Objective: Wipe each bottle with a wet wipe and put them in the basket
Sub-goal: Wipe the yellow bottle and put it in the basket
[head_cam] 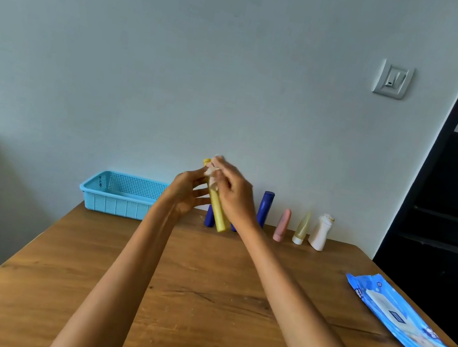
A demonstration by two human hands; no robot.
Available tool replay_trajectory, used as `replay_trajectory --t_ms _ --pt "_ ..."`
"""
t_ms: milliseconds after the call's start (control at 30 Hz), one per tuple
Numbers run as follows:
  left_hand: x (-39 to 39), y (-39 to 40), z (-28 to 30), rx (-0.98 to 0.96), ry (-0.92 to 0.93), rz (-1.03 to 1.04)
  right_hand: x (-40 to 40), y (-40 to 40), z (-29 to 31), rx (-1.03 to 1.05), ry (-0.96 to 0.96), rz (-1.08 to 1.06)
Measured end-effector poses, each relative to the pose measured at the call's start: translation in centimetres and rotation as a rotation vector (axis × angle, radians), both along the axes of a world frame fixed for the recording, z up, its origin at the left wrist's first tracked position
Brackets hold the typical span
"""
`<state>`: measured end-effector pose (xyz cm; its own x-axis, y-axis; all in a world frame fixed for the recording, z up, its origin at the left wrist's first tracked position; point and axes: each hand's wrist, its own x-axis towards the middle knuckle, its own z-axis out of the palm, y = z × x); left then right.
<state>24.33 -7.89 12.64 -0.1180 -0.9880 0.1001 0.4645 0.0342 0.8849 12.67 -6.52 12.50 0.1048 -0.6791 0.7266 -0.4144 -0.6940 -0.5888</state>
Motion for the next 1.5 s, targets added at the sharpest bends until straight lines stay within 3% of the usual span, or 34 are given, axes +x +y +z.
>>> replay_trajectory --t_ms 133,333,633,833,967,1100,1267,1500 --pt "0.4 -0.1 0.1 -0.054 0.032 0.010 0.9 -1.1 0.8 0.196 0.094 0.022" --pt "0.0 -0.3 0.2 -0.159 0.032 0.087 1.3 -2.1 1.0 0.444 -0.108 -0.043" --pt "0.6 -0.4 -0.1 -0.219 0.062 0.282 -1.2 -1.4 -1.5 0.664 -0.047 -0.064" --pt "-1.3 0.1 -0.7 -0.302 -0.042 0.327 -2.0 -1.2 -2.2 0.871 -0.343 -0.044" --pt "-1.9 -0.4 -1.0 -0.401 -0.155 0.388 -3.0 -0.5 -3.1 1.051 -0.571 0.123" --pt "-2.0 -1.2 -1.4 -0.452 -0.316 0.452 -3.8 -0.2 -4.5 1.131 -0.549 0.163" --pt "-1.7 -1.7 -2.1 -0.423 -0.399 0.501 -3.9 0.2 -4.2 1.027 -0.371 -0.026" --pt "-2.2 -1.9 -1.8 -0.265 -0.405 0.455 -1.7 -1.5 -2.8 0.322 -0.568 -0.246"
